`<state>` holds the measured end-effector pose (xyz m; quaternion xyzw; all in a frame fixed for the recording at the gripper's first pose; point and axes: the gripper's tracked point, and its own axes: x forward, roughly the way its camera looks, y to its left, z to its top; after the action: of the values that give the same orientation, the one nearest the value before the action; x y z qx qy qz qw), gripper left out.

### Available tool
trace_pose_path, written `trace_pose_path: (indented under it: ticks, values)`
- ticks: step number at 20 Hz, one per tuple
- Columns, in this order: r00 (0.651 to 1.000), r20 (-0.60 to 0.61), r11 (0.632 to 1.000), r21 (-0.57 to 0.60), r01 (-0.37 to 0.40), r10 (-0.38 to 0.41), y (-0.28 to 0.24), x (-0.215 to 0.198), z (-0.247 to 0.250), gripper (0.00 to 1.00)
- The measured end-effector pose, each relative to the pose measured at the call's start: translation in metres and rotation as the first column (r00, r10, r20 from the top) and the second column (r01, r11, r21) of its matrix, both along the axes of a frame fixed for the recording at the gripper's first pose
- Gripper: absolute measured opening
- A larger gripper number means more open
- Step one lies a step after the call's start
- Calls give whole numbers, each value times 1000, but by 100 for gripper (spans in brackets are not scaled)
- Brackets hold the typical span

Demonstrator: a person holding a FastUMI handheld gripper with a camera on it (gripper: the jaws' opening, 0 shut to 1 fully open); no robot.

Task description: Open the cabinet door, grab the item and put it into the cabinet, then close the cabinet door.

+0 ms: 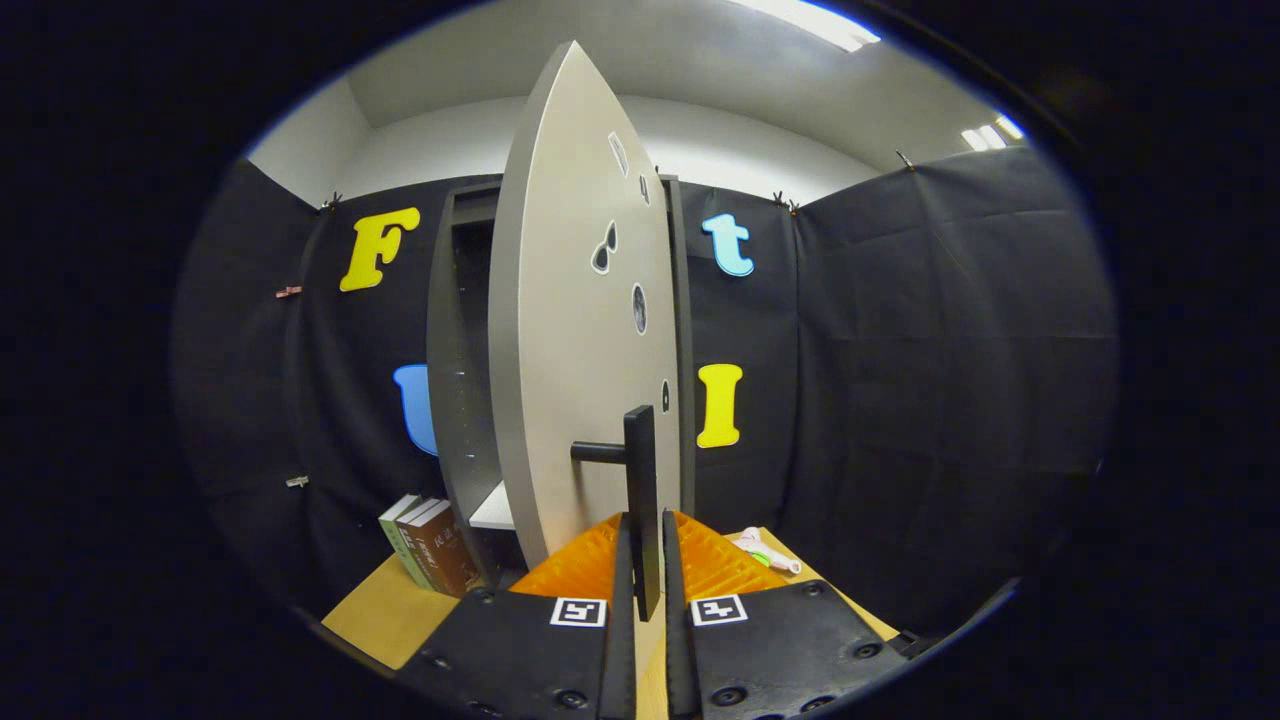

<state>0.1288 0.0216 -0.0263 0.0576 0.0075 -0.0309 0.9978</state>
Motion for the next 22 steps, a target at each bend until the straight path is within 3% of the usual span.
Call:
trace_pose_path:
  ticks: [6, 8, 15, 18, 22]
  values:
    - [999, 31, 999, 17, 43, -43, -18, -2, 4, 16]
    - [997, 25, 997, -13, 71, -71, -33, -4, 3, 11]
    - [974, 46, 973, -55, 225, -222, -71, -12, 6, 11]
    - [968, 56, 965, -90, 248, -244, -77, -17, 8, 11]
    - [964, 51, 952, -156, 264, -260, -85, -31, 9, 42]
